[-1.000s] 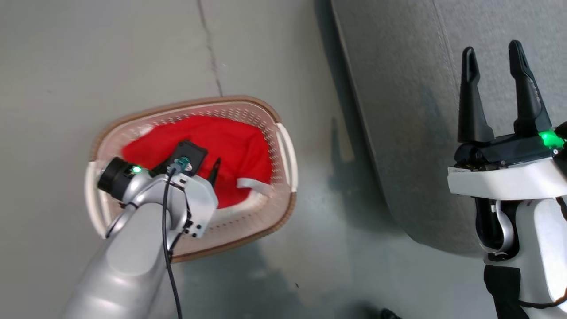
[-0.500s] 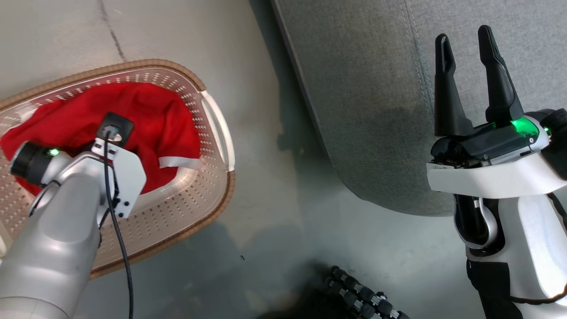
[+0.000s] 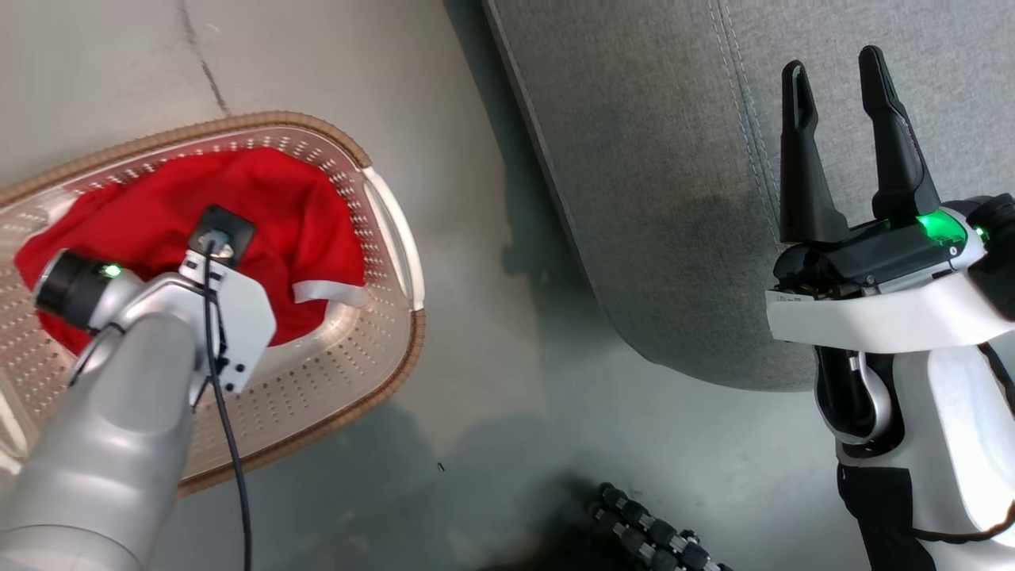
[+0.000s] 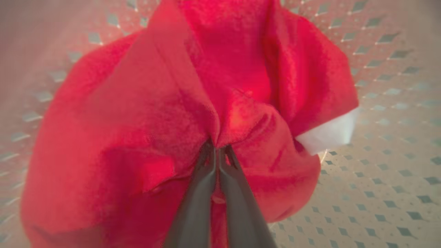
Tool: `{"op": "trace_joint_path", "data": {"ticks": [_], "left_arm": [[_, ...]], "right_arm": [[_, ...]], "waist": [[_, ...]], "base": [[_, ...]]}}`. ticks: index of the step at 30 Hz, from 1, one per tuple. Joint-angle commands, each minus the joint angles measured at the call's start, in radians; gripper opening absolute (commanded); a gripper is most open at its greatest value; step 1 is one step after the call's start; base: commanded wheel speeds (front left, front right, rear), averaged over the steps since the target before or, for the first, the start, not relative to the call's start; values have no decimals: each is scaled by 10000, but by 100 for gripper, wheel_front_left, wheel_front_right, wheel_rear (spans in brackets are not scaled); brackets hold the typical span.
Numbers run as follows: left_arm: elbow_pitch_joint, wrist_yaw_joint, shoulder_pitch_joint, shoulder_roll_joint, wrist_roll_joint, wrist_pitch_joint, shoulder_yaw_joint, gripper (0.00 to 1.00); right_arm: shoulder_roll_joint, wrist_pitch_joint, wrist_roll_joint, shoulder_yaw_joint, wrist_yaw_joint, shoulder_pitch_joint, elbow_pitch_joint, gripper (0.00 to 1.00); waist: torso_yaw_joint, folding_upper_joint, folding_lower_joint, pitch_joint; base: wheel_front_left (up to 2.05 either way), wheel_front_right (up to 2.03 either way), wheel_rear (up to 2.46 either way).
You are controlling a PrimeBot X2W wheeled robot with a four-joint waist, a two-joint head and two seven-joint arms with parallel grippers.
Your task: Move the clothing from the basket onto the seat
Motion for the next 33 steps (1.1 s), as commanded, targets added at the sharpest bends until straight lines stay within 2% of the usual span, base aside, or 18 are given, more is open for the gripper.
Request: {"op": "trace_joint_path", "data": {"ticks": [1, 9, 17, 22, 33], "left_arm": [[-70, 51, 113, -85, 17, -153, -37, 0], [-718, 139, 731, -825, -290, -1808, -146, 0], [-1910, 169, 1640, -1391, -1046, -3313, 192, 0], [-3214, 345, 2396, -1588, -1641, -3637, 591, 0], [-6730, 667, 4187, -1678, -2496, -3733, 1290, 0]], "right_arm": [[-27, -53, -126, -90, 2, 46, 55, 100], [-37, -53, -1068, -427, 2, 620, 143, 100], [-42, 272, -1945, -729, 2, 1297, 160, 100], [-76, 815, -2302, -744, 2, 1730, -54, 100], [-63, 1523, -2284, -924, 2, 2808, -194, 100]], "waist": [[251, 0, 0, -312], [1434, 0, 0, -1730], [2629, 0, 0, -3305], [3217, 0, 0, -4182], [4342, 0, 0, -5858]], "base": [[0, 0, 0], [0, 0, 0], [0, 0, 0], [0, 0, 0], [0, 0, 0]]}}
